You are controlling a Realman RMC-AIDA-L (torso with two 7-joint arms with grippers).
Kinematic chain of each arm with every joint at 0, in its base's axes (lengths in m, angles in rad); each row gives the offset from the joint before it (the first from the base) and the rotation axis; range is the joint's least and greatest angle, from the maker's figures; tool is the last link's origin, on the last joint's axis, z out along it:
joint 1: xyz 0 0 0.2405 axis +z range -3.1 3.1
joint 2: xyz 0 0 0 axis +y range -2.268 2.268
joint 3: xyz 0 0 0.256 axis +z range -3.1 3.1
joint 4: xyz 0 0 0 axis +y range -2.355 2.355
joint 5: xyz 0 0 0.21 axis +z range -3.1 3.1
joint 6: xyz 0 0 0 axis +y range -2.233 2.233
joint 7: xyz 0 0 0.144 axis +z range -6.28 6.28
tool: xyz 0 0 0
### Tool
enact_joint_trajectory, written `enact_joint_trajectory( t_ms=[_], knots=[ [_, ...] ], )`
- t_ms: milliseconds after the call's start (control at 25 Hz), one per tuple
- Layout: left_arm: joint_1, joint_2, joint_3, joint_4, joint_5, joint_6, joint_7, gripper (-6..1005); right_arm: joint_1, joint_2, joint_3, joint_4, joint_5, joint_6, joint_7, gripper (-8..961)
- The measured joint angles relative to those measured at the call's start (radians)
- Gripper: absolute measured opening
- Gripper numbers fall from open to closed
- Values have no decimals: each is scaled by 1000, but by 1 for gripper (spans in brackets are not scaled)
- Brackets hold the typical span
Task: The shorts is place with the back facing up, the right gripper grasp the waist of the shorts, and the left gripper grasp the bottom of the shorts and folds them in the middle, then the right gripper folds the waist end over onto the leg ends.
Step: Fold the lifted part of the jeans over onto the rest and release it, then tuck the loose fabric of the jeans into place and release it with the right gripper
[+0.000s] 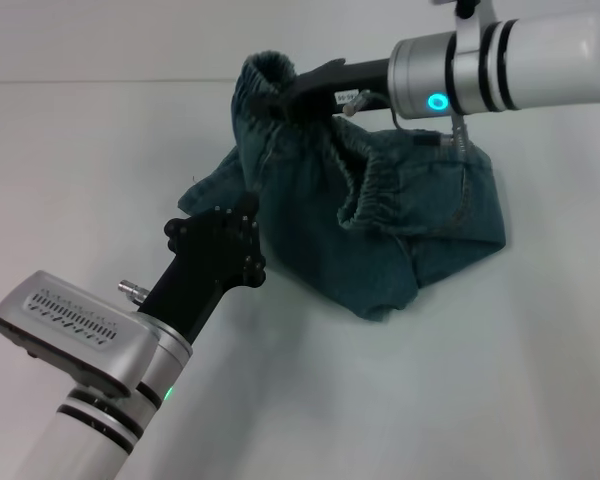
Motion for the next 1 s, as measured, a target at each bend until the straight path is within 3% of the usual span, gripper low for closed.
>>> enact_joint_trajectory(
  t_ms=[160, 280, 320, 520, 600, 720, 840, 1000],
  knots=[
    [2, 0, -2, 2, -4, 0, -1, 2, -13, 1, -13, -18, 4, -1, -4, 161],
    [2, 0, -6, 9, -9, -2, -3, 2, -59, -2, -9, -68, 27, -20, -29, 163],
    [2, 0, -10, 11, -9, -3, -4, 2, -79, -2, -9, -91, 44, -35, -41, 203],
    [10, 1, -48, 23, -11, -4, -6, 2, -274, -9, -1, -276, 125, -221, -92, 402],
    [16, 1, -66, 34, -11, -4, -13, 2, -371, -14, 5, -331, 145, -313, -142, 621],
    [23, 2, -77, 49, -11, -4, -42, 1, -500, -23, 27, -351, 155, -472, -269, 652],
    [27, 3, -82, 66, -11, -4, -66, 1, -584, -22, 37, -347, 144, -565, -357, 683],
    [31, 2, -91, 77, -11, -4, -70, 2, -615, -12, 32, -327, 94, -573, -383, 683]
  ],
)
